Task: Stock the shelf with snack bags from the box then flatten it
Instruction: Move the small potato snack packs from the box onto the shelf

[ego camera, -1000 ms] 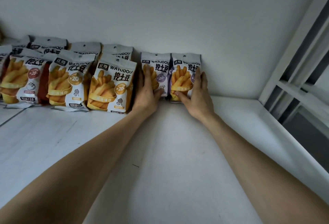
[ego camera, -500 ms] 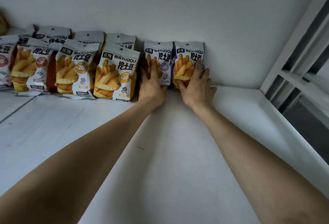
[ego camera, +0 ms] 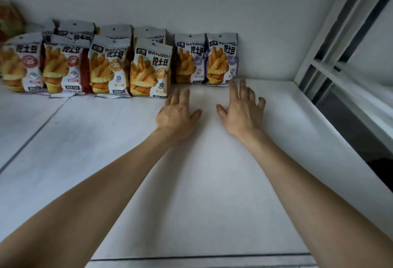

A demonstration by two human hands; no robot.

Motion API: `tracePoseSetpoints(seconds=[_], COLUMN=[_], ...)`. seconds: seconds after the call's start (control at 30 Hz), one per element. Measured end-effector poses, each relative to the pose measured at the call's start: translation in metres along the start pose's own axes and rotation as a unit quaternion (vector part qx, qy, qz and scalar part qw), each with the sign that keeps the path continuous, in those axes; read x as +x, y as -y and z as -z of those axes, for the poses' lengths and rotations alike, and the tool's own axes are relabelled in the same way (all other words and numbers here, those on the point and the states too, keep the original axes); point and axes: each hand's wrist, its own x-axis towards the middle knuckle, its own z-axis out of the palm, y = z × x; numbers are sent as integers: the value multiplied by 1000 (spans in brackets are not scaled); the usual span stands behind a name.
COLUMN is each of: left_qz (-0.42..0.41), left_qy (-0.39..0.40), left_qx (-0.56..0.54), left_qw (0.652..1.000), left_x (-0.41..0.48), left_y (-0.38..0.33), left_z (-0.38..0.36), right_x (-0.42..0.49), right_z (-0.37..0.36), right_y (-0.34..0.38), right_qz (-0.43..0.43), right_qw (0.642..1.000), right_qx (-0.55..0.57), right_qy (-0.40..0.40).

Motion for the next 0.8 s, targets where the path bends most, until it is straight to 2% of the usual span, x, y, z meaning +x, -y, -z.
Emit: tracePoseSetpoints(seconds=[0.23, 0.47, 0.8], left_qz=[-7, -55, -98], left_qy=[18, 43, 34], left_qx=[112, 194, 223], left_qw=[994, 979, 969], left_x=[-62, -133, -226], left_y=[17, 41, 63], left_z=[28, 62, 110], right_x=[-65, -138, -226], right_z=[38, 76, 133], right_y=[16, 46, 83], right_qz=[-10, -38, -58], right_qw=[1000, 998, 996], right_qx=[-25, -47, -68], right_qy=[1, -15, -23])
